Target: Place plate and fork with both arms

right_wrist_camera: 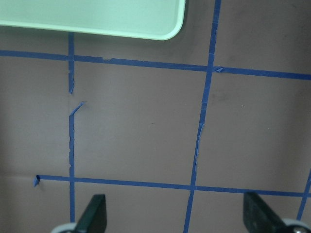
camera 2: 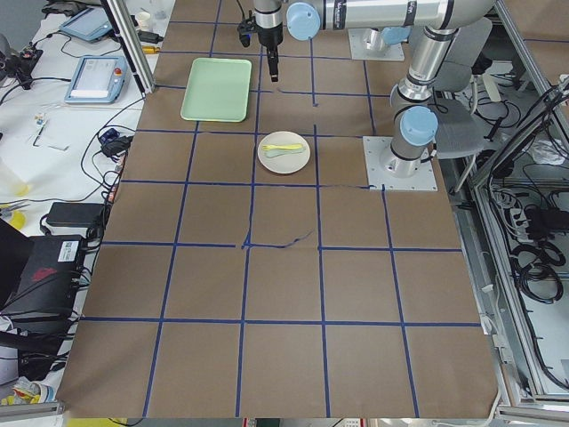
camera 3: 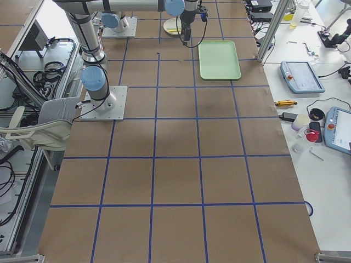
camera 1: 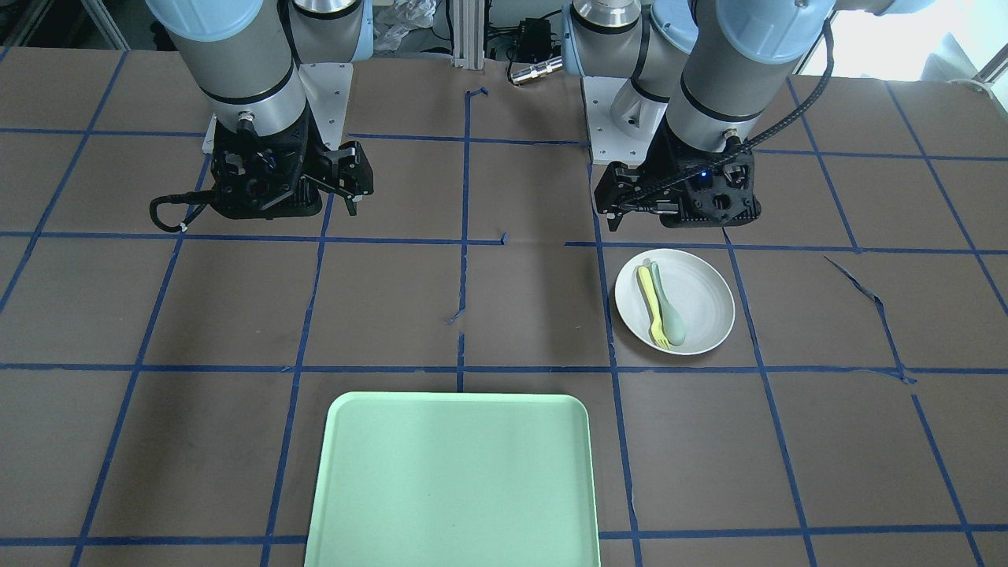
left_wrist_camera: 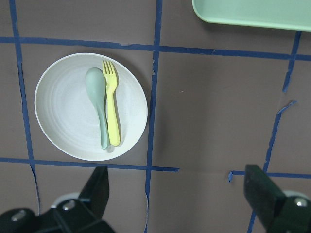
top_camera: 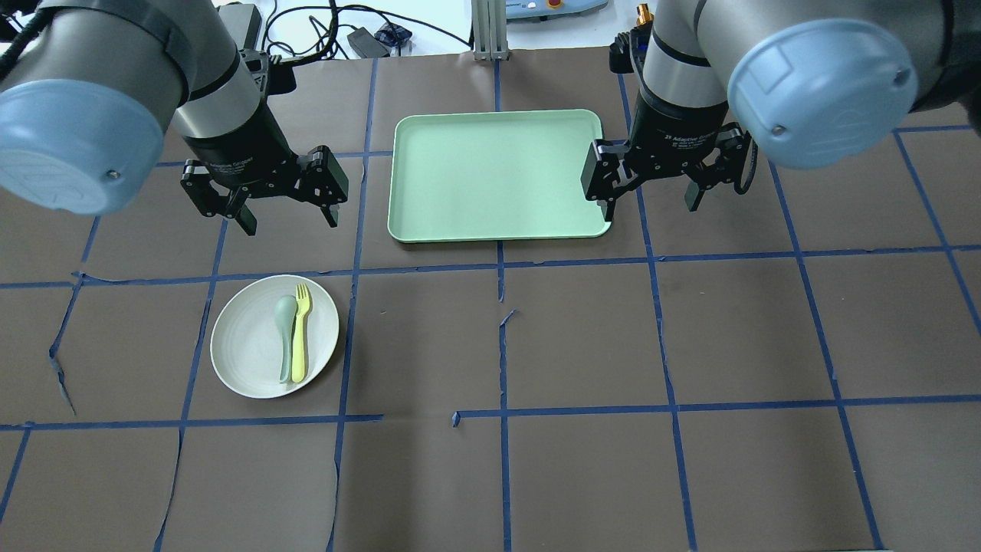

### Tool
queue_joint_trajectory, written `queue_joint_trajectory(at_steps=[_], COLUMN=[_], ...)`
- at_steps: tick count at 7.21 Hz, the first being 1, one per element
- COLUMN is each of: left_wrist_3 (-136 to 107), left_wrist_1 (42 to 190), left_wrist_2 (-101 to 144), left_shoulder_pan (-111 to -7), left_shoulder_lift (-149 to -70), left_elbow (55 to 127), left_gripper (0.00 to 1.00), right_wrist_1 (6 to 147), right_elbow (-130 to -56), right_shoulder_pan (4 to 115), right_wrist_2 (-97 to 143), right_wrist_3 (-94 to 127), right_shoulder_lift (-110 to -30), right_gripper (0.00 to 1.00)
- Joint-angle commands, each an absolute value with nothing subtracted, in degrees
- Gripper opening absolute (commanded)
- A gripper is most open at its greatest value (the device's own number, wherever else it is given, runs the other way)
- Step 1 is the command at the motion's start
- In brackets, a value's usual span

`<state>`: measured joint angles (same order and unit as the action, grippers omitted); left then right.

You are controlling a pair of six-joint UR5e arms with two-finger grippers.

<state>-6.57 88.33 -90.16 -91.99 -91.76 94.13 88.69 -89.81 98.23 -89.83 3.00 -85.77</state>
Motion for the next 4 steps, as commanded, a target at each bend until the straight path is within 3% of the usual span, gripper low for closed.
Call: queue_joint_trajectory(at_steps=[1,4], left_wrist_3=[-5.80,-4.92], left_wrist_1=[88.24,87.98], left_wrist_2=[-90.44,-90.26], left_shoulder_pan=[-91.06,-86.51], left_shoulder_lift=[-91.67,-91.32], left_elbow=[94.57,97.54], left_gripper=[1.00,1.00], right_wrist_1=[88.77,88.85], right_elbow=[-89.82,-89.91], right_shoulder_pan=[98.26,98.26], right_wrist_2=[-89.91,-89.91], right_wrist_3=[2.55,3.16], right_shoulder_lift=[-85.69,-85.61], right_gripper=[1.00,1.00])
